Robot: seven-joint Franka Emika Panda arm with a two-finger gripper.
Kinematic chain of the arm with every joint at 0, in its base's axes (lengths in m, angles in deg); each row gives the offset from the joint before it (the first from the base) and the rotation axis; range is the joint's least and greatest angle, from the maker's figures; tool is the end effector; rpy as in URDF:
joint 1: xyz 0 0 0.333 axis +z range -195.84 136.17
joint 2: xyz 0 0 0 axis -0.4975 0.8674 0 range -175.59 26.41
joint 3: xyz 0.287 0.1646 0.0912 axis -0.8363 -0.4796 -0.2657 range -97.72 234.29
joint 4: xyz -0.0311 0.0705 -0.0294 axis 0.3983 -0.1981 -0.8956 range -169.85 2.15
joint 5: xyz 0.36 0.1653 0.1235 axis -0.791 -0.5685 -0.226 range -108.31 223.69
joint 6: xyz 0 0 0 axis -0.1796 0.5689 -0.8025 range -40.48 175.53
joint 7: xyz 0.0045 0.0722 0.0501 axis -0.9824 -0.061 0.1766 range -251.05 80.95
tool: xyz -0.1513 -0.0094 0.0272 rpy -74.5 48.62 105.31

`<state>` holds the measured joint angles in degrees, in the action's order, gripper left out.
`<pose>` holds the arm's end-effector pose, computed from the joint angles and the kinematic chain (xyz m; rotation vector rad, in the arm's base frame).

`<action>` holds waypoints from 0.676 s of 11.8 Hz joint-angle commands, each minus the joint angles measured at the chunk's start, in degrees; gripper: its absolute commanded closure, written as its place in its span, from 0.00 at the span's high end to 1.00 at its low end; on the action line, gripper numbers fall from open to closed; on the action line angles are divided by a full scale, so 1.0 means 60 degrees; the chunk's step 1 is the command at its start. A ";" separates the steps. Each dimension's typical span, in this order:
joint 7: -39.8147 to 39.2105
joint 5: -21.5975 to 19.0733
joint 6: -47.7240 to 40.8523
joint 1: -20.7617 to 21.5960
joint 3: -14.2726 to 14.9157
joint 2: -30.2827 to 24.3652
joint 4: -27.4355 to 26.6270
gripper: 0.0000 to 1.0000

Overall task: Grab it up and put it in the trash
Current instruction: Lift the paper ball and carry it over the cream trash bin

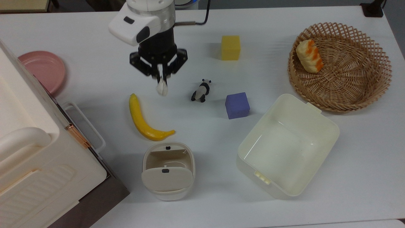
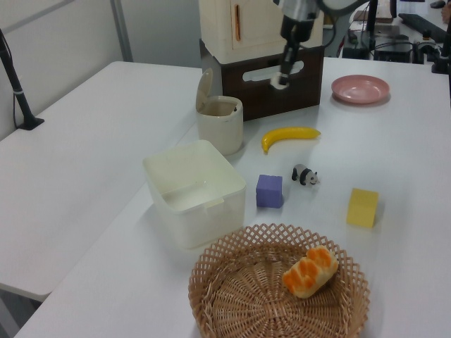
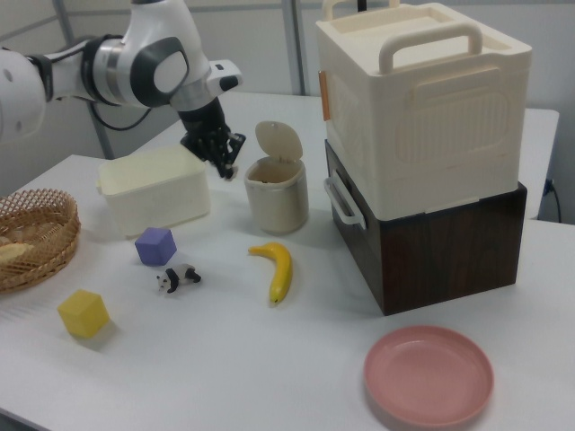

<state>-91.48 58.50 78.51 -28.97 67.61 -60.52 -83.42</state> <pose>0.7013 0.0167 0.5027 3.0882 0.2219 0.3884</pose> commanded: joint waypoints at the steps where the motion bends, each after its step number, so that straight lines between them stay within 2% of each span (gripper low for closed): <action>1: 0.0748 -0.0062 0.1499 0.0045 0.0097 0.1299 0.1244 0.09; 4: 0.1494 0.0142 0.2613 0.0075 0.0170 0.2412 0.2240 0.10; 6: 0.1947 0.0638 0.2966 0.0293 0.0185 0.3056 0.2651 0.13; 8: 0.2620 0.1194 0.3506 0.0411 0.0171 0.3366 0.2698 0.18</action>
<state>-81.29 61.70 96.23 -28.35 68.06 -44.12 -70.49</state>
